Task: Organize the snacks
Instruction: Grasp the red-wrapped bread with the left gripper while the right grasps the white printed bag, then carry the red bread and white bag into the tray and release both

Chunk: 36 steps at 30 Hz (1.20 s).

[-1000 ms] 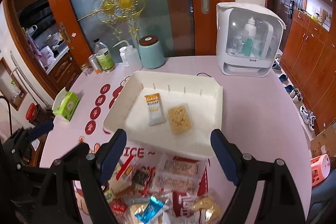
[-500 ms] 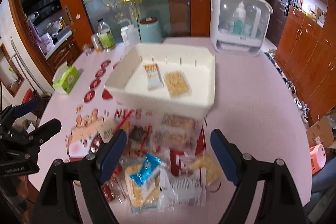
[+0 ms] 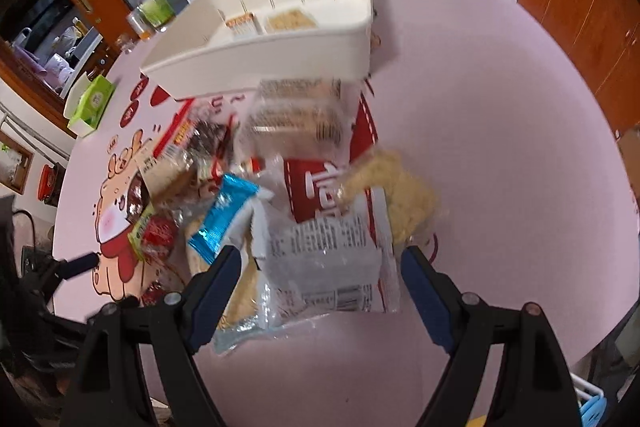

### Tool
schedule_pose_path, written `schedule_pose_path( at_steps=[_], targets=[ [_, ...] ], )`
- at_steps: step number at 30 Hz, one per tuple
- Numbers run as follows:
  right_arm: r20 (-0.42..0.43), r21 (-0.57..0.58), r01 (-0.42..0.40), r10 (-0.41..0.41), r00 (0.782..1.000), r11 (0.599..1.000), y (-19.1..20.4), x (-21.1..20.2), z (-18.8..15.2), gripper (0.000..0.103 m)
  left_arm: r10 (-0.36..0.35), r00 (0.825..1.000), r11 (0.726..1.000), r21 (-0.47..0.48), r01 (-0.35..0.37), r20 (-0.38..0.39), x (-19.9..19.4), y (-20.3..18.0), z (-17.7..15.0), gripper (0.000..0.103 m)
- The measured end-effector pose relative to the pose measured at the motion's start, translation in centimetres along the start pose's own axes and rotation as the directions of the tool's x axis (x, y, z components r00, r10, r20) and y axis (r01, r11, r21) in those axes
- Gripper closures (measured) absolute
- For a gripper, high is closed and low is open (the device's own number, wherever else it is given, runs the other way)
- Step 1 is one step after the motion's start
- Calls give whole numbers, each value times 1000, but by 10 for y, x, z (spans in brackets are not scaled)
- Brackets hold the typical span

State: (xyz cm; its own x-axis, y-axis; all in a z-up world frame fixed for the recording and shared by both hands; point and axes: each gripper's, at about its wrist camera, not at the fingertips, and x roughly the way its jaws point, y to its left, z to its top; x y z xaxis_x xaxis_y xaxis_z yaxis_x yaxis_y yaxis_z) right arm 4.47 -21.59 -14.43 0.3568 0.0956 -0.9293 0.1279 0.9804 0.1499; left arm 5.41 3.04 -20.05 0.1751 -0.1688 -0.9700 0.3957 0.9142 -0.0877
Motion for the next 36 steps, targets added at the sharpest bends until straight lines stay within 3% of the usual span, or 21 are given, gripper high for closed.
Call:
schedule_pose_path(
  at_steps=[4,9,11,15,20,28,36],
  targets=[
    [-45,-2,3,-3,999,1000,-2,20,-5,20,2,998,1000,-11,-2,-59,25,-3,-6,7],
    [-91,-4,-13,13,996,1000,-2,40,-7,20,10,998,1000,5,-10,-63,33,-9,-8,27],
    [-99,-12,-7,6,995,1000,0,45,-7,20,27,998,999,32,-25,-54,32,-15,-9,43],
    [-93,-16,-13,11,996,1000,2,46,-6,27,26,998,998,52,-23,-50,29,-24,-9,53],
    [-80,-32,-8,6,997,999,4,40,-5,36,32,998,998,50,-30,-46,24,-24,-10,55],
    [-11,-77,-16,15,1000,997,20,11,0,37,17,1000,999,52,-17,2,-17,-11,-2,55],
    [72,-119,-16,25,997,993,38,-25,13,37,-30,988,996,85,18,153,-82,-16,26,55]
  ],
)
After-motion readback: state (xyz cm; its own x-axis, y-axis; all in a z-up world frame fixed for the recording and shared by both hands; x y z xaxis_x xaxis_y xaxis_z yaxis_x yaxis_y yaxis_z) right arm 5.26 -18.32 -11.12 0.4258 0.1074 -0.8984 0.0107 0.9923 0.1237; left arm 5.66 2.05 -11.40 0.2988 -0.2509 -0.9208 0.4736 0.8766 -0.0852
